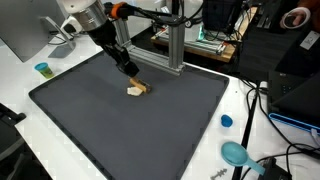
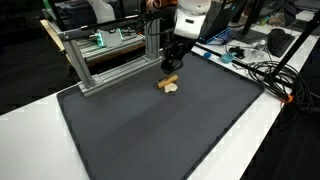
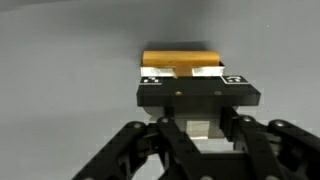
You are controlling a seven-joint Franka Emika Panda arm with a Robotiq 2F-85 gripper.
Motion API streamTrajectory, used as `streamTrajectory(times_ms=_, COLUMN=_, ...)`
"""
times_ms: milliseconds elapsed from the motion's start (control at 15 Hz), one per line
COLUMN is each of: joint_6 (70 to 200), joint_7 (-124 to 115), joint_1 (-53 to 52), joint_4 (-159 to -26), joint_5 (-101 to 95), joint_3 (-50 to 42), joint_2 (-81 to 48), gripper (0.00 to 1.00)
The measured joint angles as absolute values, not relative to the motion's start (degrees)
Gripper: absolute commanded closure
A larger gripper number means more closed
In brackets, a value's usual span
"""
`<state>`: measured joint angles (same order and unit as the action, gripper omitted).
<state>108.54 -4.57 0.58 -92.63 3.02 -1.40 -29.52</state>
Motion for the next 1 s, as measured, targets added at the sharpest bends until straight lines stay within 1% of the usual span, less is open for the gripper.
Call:
streamTrajectory(times_ms=333, joint_6=107.1, joint_7=-4.4, joint_1=0.6, joint_4=-92.8, joint_5=3.4, joint_3=-1.3, joint_2=-29.7, gripper=0.79)
streamTrajectory(times_ms=533, joint_6=106.6, joint_7=-2.1, joint_1=0.6, joint_4=-93.1, joint_5=3.3, joint_3=-0.9, joint_2=-27.4, gripper=0.79)
streamTrajectory(times_ms=867, joint_6=100.5, joint_7=1.5, joint_1=0.8, joint_4=-89.8, joint_5=2.6, joint_3=-1.0, joint_2=-24.7, gripper=0.79)
streamTrajectory(times_ms=1000, joint_6=100.3, joint_7=1.2, joint_1=0.8, joint_4=-89.1, joint_5=1.9, joint_3=-1.1, joint_2=-25.0, gripper=0.79)
